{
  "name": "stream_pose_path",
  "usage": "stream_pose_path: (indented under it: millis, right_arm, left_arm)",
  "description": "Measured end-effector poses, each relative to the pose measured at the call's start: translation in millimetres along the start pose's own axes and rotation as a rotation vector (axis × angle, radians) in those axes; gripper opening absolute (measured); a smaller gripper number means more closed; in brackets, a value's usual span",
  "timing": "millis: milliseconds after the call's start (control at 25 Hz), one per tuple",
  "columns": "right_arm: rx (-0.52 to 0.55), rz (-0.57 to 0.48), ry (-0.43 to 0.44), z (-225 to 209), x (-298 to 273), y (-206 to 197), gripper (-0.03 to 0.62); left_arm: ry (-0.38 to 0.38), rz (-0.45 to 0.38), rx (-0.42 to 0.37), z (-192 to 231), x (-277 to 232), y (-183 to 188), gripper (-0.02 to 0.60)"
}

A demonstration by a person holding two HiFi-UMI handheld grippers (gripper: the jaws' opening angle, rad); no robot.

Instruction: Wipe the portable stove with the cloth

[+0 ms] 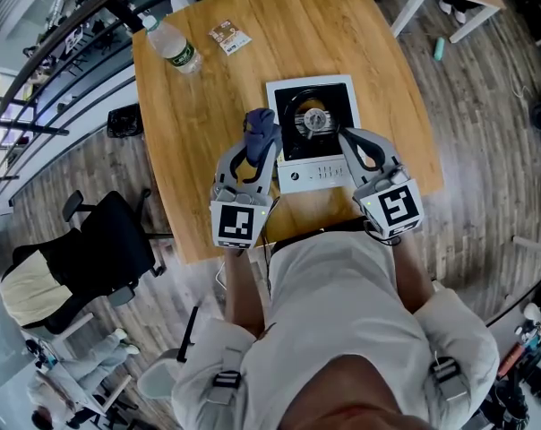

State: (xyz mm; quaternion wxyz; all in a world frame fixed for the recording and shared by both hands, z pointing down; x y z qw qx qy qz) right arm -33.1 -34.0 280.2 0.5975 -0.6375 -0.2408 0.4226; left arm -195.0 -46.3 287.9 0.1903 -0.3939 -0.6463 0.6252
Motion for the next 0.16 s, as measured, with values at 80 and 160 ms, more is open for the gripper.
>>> stream_pose_path:
  millis: [80, 160]
  right_arm:
    - [0.010, 0.002, -0.002, 1.0, 0.0, -0.9, 0.020]
    - [0.024, 0.003, -0.006, 1.6, 0.1, -1.3, 0.020]
  left_arm:
    - [0.000, -0.002, -0.001, -0.1, 1.0, -1.4, 0.097]
    - [-0.001, -0.004, -0.001, -0.3, 2.0, -2.6, 0.097]
Point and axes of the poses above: the fingertips, and each gripper's own axes: x backward along the fingers, z to its left, y out of its top, the point moved 3 cm from there along x, backward along the fingers, and after that the axes turned 1 degree about -y, right-handed, at the moved point
